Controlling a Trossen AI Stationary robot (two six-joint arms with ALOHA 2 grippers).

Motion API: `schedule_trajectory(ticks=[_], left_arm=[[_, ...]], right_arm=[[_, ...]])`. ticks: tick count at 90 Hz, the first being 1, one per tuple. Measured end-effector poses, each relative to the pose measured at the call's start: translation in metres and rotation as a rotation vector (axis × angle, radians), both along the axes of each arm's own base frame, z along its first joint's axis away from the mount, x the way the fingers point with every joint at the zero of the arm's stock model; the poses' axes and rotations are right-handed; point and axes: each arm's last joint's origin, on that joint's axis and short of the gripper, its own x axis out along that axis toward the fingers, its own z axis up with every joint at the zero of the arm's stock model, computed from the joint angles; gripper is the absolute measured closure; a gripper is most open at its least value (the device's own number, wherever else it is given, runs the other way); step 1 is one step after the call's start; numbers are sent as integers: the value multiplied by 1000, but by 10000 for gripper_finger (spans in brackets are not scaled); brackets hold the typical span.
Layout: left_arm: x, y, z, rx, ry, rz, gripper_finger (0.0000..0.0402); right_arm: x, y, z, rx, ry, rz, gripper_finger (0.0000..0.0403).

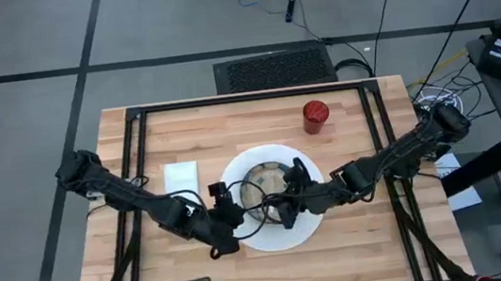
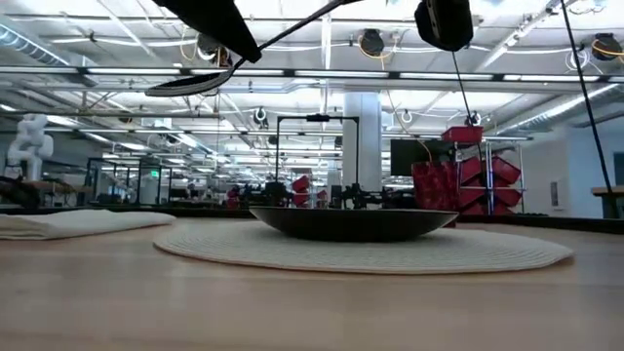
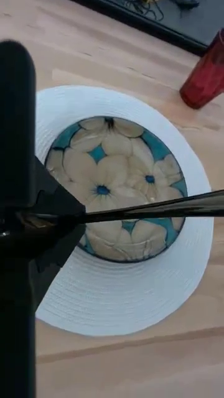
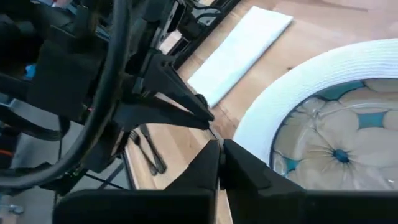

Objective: Set table place
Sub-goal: Move the black spoon to the middle right of the table

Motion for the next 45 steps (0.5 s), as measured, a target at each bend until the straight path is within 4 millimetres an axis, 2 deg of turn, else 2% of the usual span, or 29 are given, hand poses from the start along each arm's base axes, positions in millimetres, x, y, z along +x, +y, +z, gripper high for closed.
schedule_trajectory(ticks=[15, 24, 34, 45], left_arm=[[0, 0, 0, -3, 8, -4, 298], [-3, 1, 1, 7, 23, -8, 272], [-19, 2, 9, -1, 53, 6, 261], [-42, -3, 20, 16, 9, 43, 260]], right_arm=[[-1, -1, -1, -41, 6, -35, 403], [-4, -3, -12, -55, 32, -77, 403], [-14, 0, -27, -60, 86, -144, 403], [-36, 12, -38, -105, 141, -254, 403]])
